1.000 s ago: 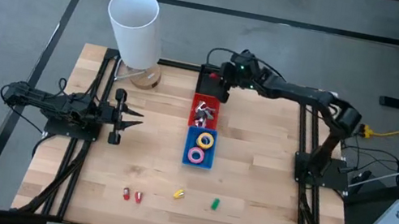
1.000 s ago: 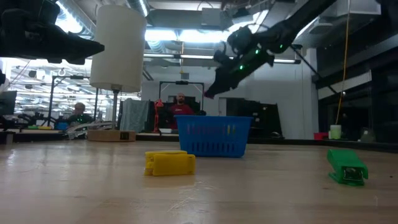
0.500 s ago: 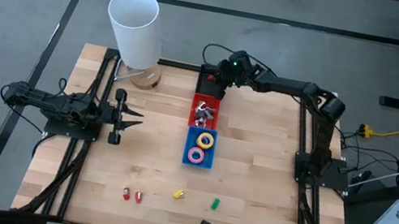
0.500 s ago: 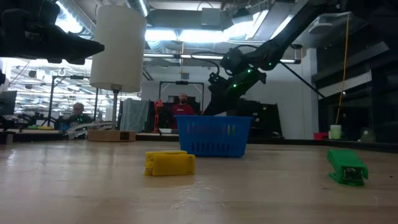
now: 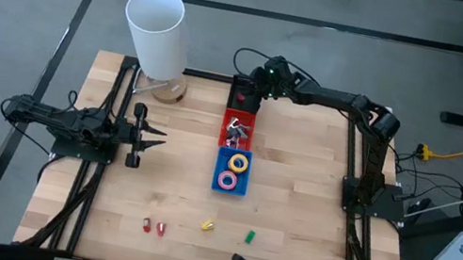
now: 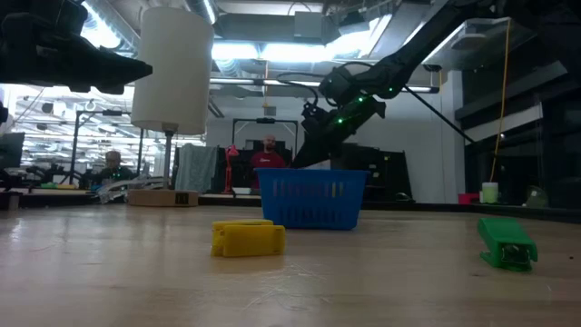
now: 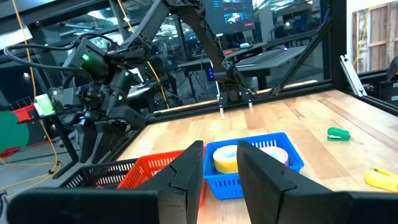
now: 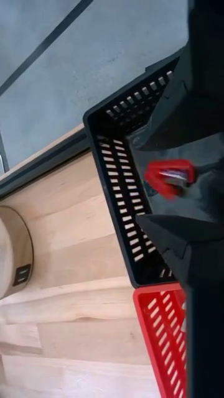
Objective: Pick and place Stapler, Stapler remover, tape
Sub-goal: Put the green stapler into the black bin
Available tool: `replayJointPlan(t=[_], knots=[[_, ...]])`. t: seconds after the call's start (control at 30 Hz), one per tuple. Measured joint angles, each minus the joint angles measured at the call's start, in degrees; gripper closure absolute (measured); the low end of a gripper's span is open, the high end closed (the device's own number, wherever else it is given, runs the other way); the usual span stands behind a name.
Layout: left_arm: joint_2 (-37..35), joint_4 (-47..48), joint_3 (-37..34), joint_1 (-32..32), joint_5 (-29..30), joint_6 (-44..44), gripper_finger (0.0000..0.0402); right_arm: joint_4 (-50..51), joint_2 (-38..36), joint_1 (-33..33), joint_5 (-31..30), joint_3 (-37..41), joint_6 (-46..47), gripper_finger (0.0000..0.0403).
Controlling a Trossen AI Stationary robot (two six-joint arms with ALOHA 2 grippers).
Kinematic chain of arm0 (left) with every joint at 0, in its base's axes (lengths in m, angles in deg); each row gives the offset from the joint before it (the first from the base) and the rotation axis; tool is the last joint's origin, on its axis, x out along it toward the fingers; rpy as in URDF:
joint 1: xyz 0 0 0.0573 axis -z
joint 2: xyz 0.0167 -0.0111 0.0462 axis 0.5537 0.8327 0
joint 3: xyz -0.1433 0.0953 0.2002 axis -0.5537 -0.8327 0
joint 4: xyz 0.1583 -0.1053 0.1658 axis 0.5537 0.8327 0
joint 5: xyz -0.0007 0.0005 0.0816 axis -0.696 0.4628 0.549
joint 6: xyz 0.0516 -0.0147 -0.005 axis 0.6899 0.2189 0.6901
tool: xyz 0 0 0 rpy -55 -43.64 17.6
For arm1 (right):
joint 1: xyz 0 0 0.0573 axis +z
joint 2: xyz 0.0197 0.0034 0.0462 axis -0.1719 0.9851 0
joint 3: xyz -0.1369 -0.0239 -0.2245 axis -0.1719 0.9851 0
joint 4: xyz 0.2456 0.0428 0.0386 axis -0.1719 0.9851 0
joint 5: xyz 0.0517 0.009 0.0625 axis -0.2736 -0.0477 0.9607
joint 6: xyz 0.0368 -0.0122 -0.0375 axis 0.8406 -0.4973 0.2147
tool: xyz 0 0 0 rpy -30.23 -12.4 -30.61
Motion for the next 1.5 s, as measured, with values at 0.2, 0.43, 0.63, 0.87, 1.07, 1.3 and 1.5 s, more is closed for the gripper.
replayJointPlan(t=[0.2,0.43,0.63,0.87,1.07,1.3,1.5], knots=[[0.00,0.00,0.00,0.01,0.00,0.00,0.0311,1.36,0.00,0.02,-0.02,0.00,0.04,0.0213],[0.01,0.00,0.00,0.00,0.00,0.00,0.0309,2.34,-0.70,0.17,-0.02,0.00,0.24,0.0217],[0.00,0.00,0.00,0.01,0.00,0.00,0.0309,4.62,-0.70,0.17,0.02,0.00,3.79,0.0218],[0.02,0.00,0.00,0.00,0.00,0.00,0.0307,8.60,-3.75,1.21,2.73,0.00,4.28,0.0218],[0.02,0.00,0.00,0.01,0.00,0.00,0.0311,12.57,-9.05,2.80,2.85,0.00,4.07,0.0218],[0.00,0.00,0.00,-0.01,0.00,0.00,0.0311,20.03,-14.62,6.31,2.84,0.00,0.05,0.0218],[0.01,0.00,0.00,0.00,0.00,0.00,0.0309,26.13,-18.20,11.11,2.84,0.09,-3.30,0.0218]])
